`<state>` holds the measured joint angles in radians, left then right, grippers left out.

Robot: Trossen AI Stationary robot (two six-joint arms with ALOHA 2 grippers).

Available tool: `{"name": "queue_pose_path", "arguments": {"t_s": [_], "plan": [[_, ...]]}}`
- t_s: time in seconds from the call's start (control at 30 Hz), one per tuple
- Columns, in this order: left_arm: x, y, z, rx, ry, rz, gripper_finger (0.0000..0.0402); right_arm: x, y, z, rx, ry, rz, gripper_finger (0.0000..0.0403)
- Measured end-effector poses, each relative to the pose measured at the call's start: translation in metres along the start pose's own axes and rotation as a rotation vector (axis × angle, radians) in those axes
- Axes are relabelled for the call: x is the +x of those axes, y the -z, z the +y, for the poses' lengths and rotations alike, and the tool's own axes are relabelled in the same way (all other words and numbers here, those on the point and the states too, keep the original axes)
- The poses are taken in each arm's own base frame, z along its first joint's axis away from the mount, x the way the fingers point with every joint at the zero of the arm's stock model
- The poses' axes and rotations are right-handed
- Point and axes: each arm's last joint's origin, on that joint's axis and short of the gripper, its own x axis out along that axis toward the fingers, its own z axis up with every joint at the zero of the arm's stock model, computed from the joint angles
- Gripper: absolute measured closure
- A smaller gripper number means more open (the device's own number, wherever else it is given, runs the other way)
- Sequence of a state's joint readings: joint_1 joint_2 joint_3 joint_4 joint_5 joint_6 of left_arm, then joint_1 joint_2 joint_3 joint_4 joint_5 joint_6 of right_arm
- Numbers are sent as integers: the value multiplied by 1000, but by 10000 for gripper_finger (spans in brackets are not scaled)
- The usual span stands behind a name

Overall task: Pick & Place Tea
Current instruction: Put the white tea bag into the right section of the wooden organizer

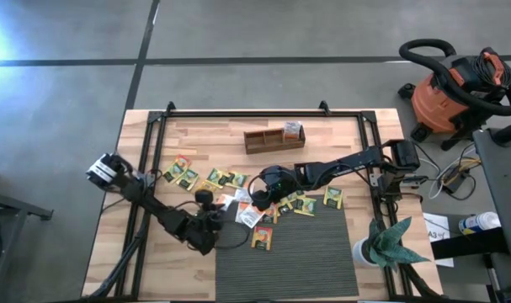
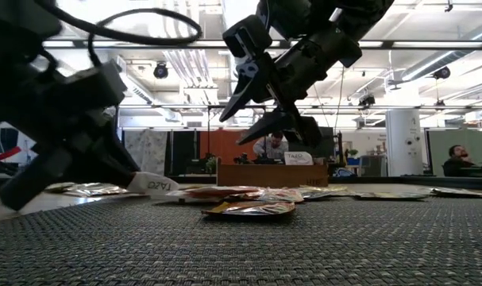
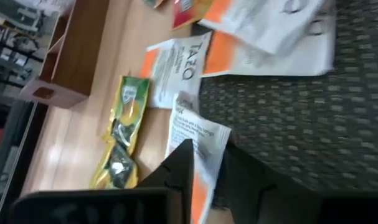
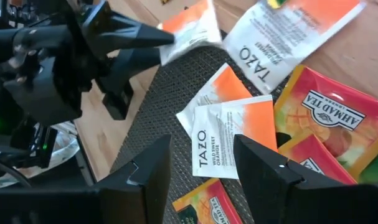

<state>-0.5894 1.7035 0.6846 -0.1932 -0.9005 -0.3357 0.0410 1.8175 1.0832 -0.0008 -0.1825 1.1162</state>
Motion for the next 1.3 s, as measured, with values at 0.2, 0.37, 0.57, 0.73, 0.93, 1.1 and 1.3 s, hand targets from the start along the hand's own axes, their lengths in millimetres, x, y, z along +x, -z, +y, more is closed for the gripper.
{"name": "queue_pose_path", "arguments": {"t_s": [0.2, 0.37, 0.57, 0.73, 0.93, 1.1, 1.3], "plan": [[10, -2, 10, -23, -29, 28, 397, 0, -1, 0, -1, -2, -4, 234], [3, -10, 26, -100, -14, 10, 400, -1, -3, 5, -77, -16, -13, 234], [-28, -33, 74, -354, -18, -121, 401, -7, -14, 24, -114, -53, -92, 234], [-55, -41, 124, -640, -69, -251, 401, -18, -25, 45, -114, -92, -190, 234], [-77, -43, 156, -841, -106, -368, 401, -50, -43, 79, -4, -174, -516, 234], [-88, -50, 169, -937, -165, -469, 401, -64, -52, 95, 64, -257, -583, 234], [-88, -57, 168, -943, -172, -506, 401, -67, -63, 101, 88, -281, -608, 216]]}}
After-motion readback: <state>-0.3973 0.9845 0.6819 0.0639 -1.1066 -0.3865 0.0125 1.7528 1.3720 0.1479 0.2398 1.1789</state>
